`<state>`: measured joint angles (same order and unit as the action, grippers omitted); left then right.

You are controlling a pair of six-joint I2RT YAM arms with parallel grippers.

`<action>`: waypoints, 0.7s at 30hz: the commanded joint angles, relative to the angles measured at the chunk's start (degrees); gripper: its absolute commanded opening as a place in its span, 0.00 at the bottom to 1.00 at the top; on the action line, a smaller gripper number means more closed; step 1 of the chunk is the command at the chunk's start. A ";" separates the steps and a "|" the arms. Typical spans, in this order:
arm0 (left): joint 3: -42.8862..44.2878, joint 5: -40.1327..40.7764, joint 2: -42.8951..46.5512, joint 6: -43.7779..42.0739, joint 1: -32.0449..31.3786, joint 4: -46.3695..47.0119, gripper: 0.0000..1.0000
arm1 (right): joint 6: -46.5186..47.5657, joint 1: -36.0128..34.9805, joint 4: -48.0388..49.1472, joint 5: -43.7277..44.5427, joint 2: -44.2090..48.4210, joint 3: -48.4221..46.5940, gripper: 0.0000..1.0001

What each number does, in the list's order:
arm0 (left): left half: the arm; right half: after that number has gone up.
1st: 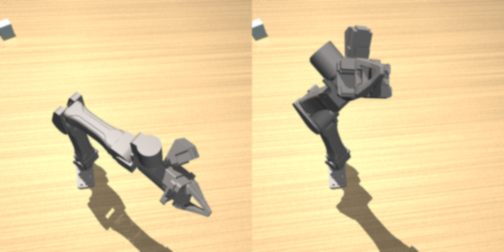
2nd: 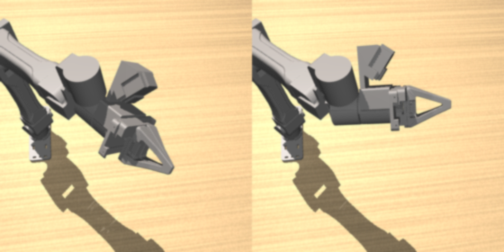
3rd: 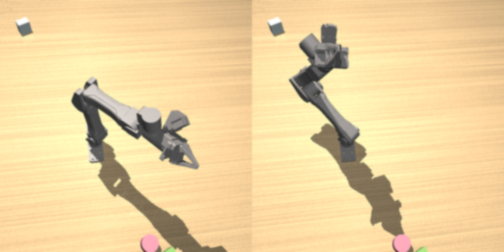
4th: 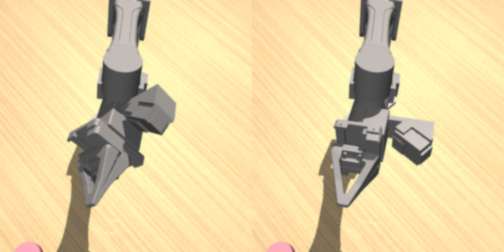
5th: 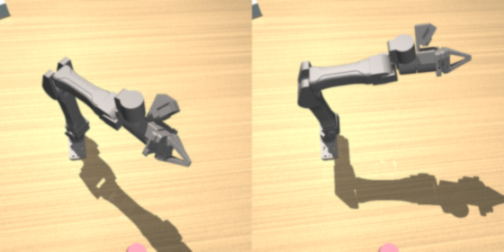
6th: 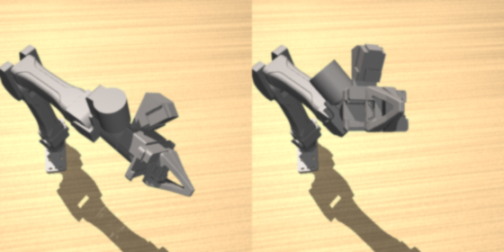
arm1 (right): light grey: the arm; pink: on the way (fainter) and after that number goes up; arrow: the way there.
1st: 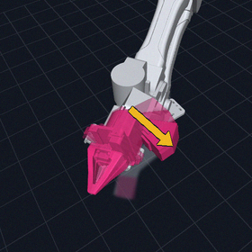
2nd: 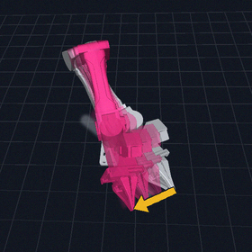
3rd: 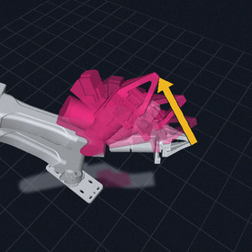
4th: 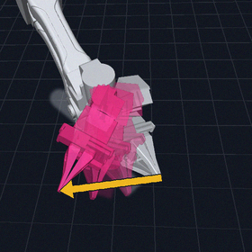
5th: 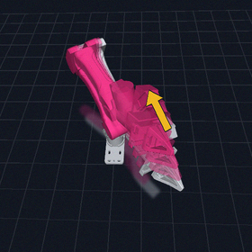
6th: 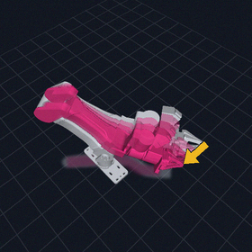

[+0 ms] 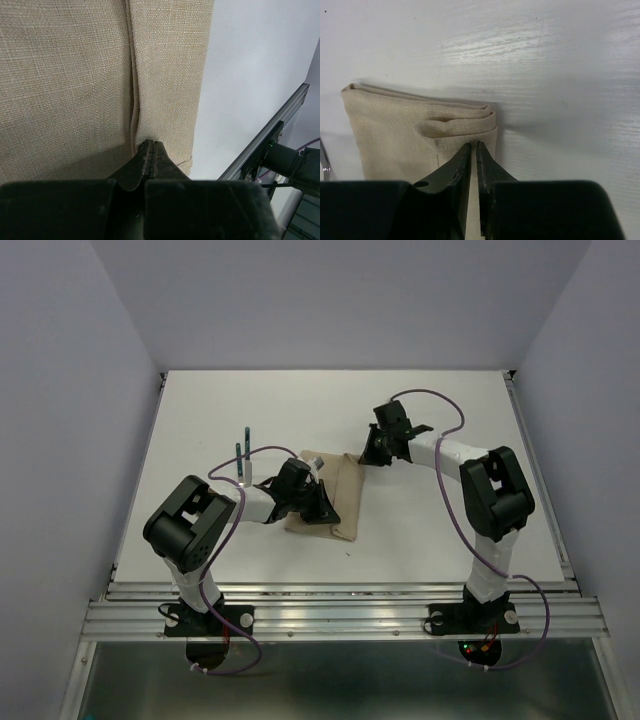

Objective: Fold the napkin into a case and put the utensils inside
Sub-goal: Smooth out the 2/3-rectangle-folded napkin at the center of the board.

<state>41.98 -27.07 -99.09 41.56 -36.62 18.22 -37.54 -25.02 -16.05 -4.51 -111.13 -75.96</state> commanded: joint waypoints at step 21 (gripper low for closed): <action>-1.81 0.18 0.21 -2.80 -0.38 -5.04 0.00 | -0.17 -2.41 0.32 0.03 -8.04 -9.55 0.13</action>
<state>41.98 -27.24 -99.09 41.17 -36.62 18.24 -37.54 -26.44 -16.27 -4.54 -118.15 -82.35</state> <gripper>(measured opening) 0.018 0.136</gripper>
